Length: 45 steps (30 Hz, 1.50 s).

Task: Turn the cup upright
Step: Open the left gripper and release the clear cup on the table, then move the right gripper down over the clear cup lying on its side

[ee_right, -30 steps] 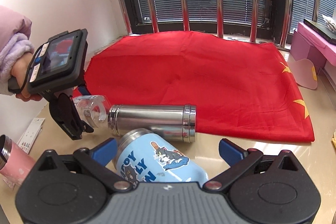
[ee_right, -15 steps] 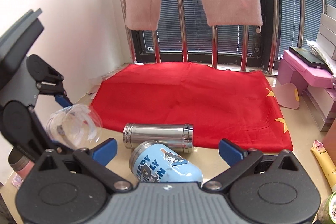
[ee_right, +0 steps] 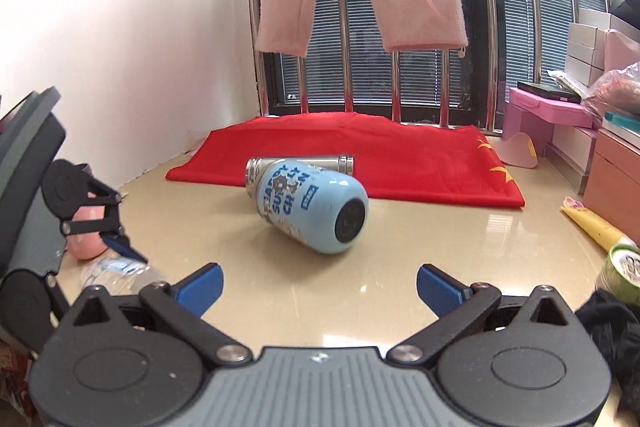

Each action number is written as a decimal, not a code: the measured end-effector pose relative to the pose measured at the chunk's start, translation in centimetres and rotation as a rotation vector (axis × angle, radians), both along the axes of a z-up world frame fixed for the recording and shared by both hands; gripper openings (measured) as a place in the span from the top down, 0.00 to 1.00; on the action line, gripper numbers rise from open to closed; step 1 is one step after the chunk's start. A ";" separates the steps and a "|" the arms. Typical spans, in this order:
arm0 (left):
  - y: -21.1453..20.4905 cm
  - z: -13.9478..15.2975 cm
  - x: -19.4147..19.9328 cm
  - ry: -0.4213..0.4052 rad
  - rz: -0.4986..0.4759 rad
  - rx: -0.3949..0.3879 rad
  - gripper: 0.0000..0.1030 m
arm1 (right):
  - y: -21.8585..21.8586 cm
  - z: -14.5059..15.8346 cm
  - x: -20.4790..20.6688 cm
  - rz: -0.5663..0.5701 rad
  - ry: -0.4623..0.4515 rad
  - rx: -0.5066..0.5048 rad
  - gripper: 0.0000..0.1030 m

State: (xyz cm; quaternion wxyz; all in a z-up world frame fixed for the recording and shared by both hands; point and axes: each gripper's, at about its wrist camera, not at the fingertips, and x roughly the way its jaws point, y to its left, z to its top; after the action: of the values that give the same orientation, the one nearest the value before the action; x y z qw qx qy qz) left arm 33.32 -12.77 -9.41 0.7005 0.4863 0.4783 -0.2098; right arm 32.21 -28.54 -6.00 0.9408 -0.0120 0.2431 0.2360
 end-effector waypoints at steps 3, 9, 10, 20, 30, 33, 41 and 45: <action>-0.3 0.1 0.3 0.016 0.022 0.007 0.25 | -1.4 0.2 -2.3 -0.004 -0.006 -0.006 0.00; 0.1 1.2 0.8 -0.014 0.073 -0.032 0.03 | -3.0 0.7 -4.9 -0.051 -0.012 0.019 0.00; 0.2 1.9 0.5 -0.027 0.083 -0.060 0.02 | -3.0 0.7 -5.2 -0.055 -0.011 0.019 0.00; 6.4 7.8 -6.3 -0.226 0.275 -0.347 0.00 | 2.2 2.2 -6.9 -0.017 0.010 -0.026 0.00; 16.3 8.7 -12.8 -0.343 0.455 -0.541 0.00 | 11.8 1.8 -7.1 -0.111 0.373 0.046 0.00; 19.2 8.5 -13.8 -0.362 0.487 -0.574 0.00 | 13.5 1.5 -6.2 -0.225 0.533 0.149 0.00; 23.6 7.7 -14.1 -0.393 0.512 -0.614 0.00 | 17.0 1.4 -2.2 -0.548 0.747 0.368 0.00; 24.5 7.6 -13.6 -0.391 0.514 -0.638 0.00 | 17.6 0.1 0.1 -0.707 0.811 0.414 0.00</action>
State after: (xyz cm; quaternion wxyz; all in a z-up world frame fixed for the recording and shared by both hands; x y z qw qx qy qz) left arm 19.75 11.74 -1.78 0.9218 0.1420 0.3537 -0.0703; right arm 32.35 -10.94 -5.92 0.7767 0.3457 0.5226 -0.0644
